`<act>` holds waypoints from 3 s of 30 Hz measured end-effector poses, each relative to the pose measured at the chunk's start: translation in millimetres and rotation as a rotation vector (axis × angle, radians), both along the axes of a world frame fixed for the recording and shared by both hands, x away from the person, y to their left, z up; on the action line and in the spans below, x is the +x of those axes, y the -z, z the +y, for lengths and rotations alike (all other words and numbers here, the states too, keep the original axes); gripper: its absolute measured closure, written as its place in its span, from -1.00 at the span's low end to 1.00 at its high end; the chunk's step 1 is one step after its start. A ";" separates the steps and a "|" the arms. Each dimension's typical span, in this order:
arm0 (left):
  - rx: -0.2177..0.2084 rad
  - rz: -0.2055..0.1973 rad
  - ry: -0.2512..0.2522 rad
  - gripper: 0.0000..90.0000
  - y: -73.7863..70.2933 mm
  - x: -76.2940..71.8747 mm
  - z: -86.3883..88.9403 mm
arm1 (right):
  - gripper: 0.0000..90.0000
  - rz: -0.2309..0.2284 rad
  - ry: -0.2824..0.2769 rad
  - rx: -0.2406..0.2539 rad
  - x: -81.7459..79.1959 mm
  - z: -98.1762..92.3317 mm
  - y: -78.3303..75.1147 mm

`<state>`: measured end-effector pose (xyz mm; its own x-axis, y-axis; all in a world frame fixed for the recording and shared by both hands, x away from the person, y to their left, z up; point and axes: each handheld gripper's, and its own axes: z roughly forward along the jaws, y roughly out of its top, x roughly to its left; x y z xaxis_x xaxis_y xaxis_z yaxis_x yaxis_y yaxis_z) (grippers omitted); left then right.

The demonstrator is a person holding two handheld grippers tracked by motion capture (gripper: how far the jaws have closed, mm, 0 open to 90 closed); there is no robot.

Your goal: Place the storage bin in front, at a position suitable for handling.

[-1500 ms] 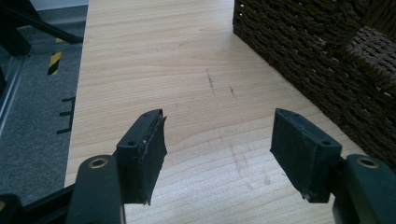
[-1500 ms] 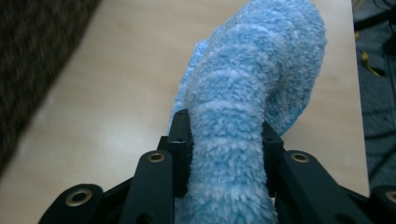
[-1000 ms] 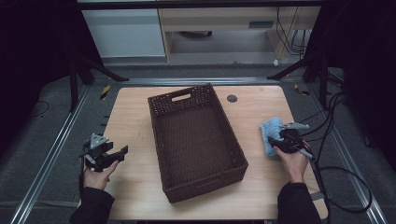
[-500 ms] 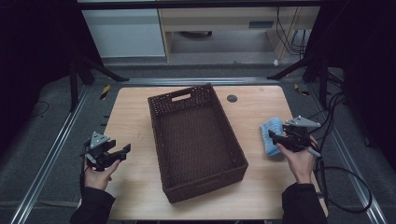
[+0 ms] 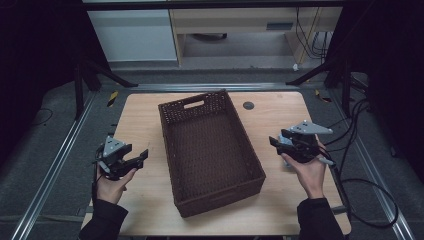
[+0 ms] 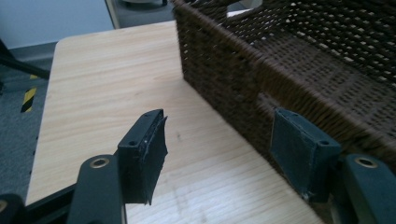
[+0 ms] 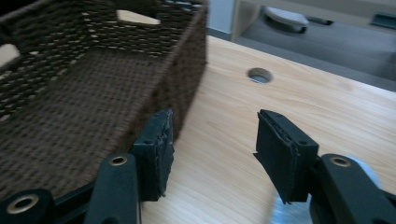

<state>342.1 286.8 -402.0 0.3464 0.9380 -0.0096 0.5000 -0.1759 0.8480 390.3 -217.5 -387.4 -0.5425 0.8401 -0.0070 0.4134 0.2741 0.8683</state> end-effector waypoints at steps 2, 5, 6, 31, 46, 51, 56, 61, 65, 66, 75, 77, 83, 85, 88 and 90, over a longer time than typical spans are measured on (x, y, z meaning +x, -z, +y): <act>0.001 -0.006 0.008 -0.22 -2.5 1.1 -3.8 | 0.05 0.007 -0.015 0.004 0.3 3.9 0.5; -0.011 -0.003 0.037 -0.24 -7.8 5.0 -16.5 | 0.07 0.024 -0.063 0.018 2.1 17.3 3.7; -0.013 -0.002 0.046 -0.25 -8.4 6.1 -20.0 | 0.08 0.021 -0.073 0.020 2.5 20.2 4.6; 0.045 0.070 0.116 -0.09 19.0 28.7 -66.4 | 0.47 0.090 -0.184 -0.036 6.6 56.9 33.9; 0.058 0.084 0.133 0.21 26.8 38.8 -68.8 | 0.23 0.075 -0.180 -0.004 -9.3 54.9 25.1; 0.051 0.073 0.127 0.31 28.1 54.3 -67.7 | 0.18 0.040 -0.130 0.010 6.4 55.3 22.9; 0.051 0.073 0.131 0.35 28.5 62.3 -68.0 | 0.32 0.057 -0.139 0.014 12.7 59.8 31.0; 0.043 0.094 0.132 0.21 28.8 60.8 -65.9 | 0.50 0.065 -0.153 0.028 11.6 62.5 32.6; 0.053 0.095 0.125 0.12 28.7 57.4 -66.5 | 0.54 0.078 -0.152 0.029 9.2 62.0 31.2; 0.056 0.095 0.123 0.10 28.1 55.8 -66.1 | 0.54 0.077 -0.154 0.026 8.1 62.0 31.0; 0.049 0.104 0.146 0.11 28.8 36.4 -64.3 | 0.52 0.096 -0.158 0.011 -7.0 62.2 27.8; 0.042 0.103 0.151 0.18 29.2 34.8 -64.6 | 0.51 0.100 -0.159 0.009 -8.6 62.1 27.1; 0.038 0.102 0.156 0.32 29.6 33.9 -65.3 | 0.26 0.065 -0.148 0.050 -4.8 54.4 18.1; 0.045 0.101 0.152 0.33 29.5 33.5 -66.1 | 0.20 0.038 -0.129 0.040 -4.8 48.9 13.9; 0.052 0.100 0.150 0.35 29.3 33.3 -66.8 | 0.10 0.009 -0.081 0.023 -4.7 37.2 8.9; 0.048 0.100 0.150 0.35 29.6 33.3 -66.7 | 0.04 0.004 -0.059 0.022 -3.6 29.7 8.6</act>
<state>375.4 220.0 -431.6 0.4816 0.8764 -0.0078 0.5465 -0.2933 0.7844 386.7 -187.8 -396.0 -0.5912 0.8064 0.0137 0.4006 0.2788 0.8728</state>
